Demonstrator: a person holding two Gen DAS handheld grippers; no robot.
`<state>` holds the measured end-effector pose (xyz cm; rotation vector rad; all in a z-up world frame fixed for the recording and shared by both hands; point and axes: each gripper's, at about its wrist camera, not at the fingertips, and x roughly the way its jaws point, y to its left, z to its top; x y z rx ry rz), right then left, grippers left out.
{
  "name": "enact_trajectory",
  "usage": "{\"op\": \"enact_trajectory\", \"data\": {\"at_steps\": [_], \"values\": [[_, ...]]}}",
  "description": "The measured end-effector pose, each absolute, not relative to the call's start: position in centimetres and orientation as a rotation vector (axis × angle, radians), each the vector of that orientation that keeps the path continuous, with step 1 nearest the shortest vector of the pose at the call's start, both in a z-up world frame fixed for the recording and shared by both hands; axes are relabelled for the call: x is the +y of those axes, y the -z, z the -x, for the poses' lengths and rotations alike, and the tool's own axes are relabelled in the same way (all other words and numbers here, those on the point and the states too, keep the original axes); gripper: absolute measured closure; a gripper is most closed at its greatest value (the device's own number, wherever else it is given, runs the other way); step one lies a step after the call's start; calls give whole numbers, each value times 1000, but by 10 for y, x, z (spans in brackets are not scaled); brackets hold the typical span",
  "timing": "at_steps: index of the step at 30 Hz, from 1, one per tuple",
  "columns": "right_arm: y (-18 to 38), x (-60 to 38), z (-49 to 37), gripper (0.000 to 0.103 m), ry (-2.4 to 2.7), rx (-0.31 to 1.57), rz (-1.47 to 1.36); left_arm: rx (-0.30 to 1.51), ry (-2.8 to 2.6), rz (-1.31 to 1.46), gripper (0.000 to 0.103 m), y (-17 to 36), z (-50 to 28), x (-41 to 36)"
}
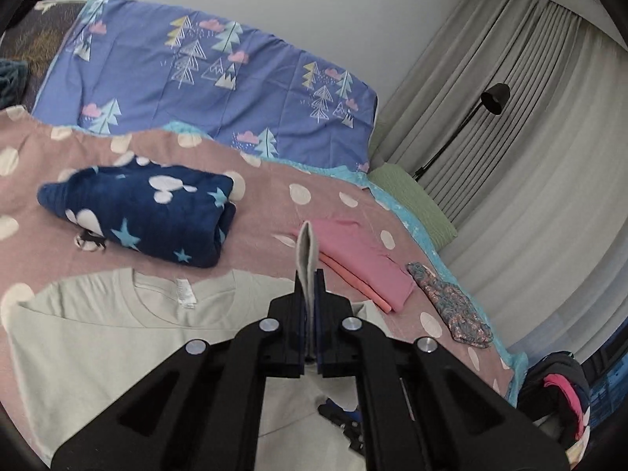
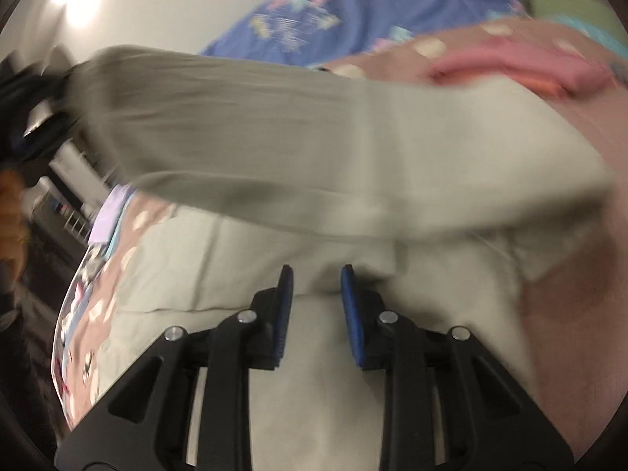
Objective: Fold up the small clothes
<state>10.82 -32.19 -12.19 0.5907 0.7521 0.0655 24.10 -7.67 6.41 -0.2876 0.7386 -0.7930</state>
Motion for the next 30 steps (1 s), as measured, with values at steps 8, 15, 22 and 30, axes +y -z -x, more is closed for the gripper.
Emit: {"op": "enact_trajectory", "data": {"at_steps": [8,15,22,30], "values": [[126,-323,-114,99,-20,775,-583,730,611,244,100,-55,-242,10],[124,-319,-110,99,-12,778,-568,859,424,334,100,13,-260,91],[124,-317,-108,96,-20,779,-562,951,350,406,100,74,-278,127],[106,-297,-93,87,-127,833,-491,900,498,367,89,75,-255,113]]}}
